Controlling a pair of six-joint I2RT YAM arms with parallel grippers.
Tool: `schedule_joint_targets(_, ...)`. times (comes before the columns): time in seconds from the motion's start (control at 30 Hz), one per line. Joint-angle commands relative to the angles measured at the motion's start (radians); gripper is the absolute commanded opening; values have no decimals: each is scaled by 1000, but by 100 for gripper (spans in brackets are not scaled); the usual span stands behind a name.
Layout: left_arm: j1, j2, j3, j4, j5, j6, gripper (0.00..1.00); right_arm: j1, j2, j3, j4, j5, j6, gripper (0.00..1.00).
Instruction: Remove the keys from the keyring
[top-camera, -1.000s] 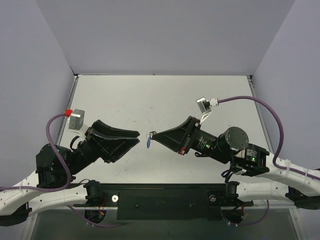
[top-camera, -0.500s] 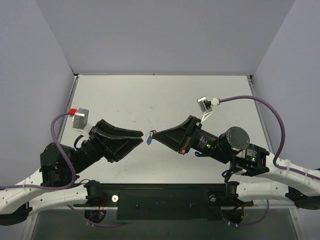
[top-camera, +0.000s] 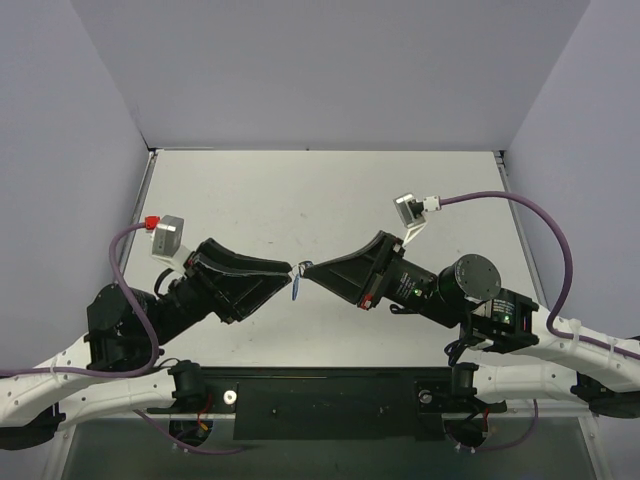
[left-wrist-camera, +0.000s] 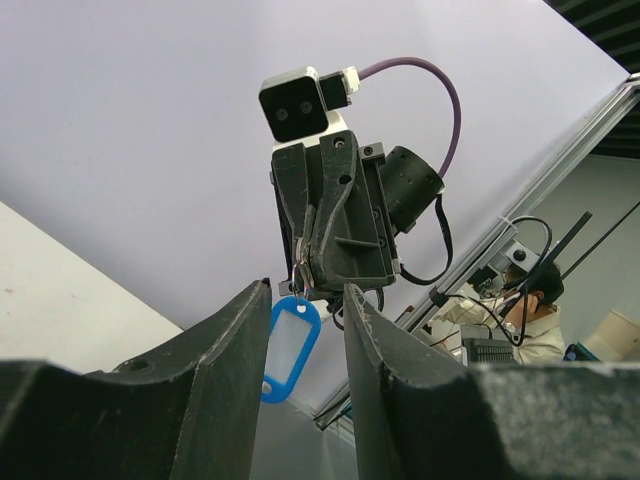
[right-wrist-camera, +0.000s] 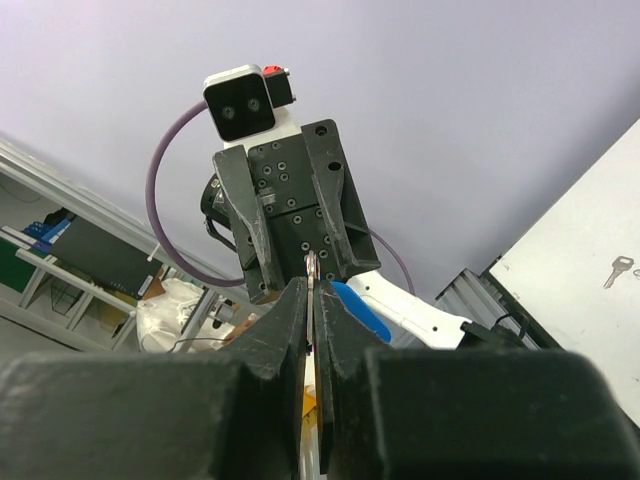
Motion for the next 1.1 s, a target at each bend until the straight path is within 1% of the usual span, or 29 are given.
schedule_joint_targets(0.0,-3,18,12,57,14,1,44,11,1,20,78,13,-5,0)
schedule_joint_targets(0.4,-4,30,22,60,23,-5,33,17,3,25,80,13,-11,0)
schedule_joint_targets(0.47,-3,30,26,60,26,-2,26,15,4,26,78,13,-11,0)
schedule_joint_targets(0.6,-4,35,28,48,29,1,5,18,9,26,77,15,-9,0)
schedule_joint_targets(0.67,-4,38,26,48,29,3,0,18,7,25,75,13,-9,0)
schedule_joint_targets(0.83,-4,47,40,33,44,15,0,21,3,14,69,18,-9,0)
schedule_joint_targets(1.0,-4,67,121,-94,37,46,0,21,1,16,50,20,-12,0)
schedule_joint_targets(1.07,-4,70,127,-102,41,49,0,23,-2,13,47,20,-12,0)
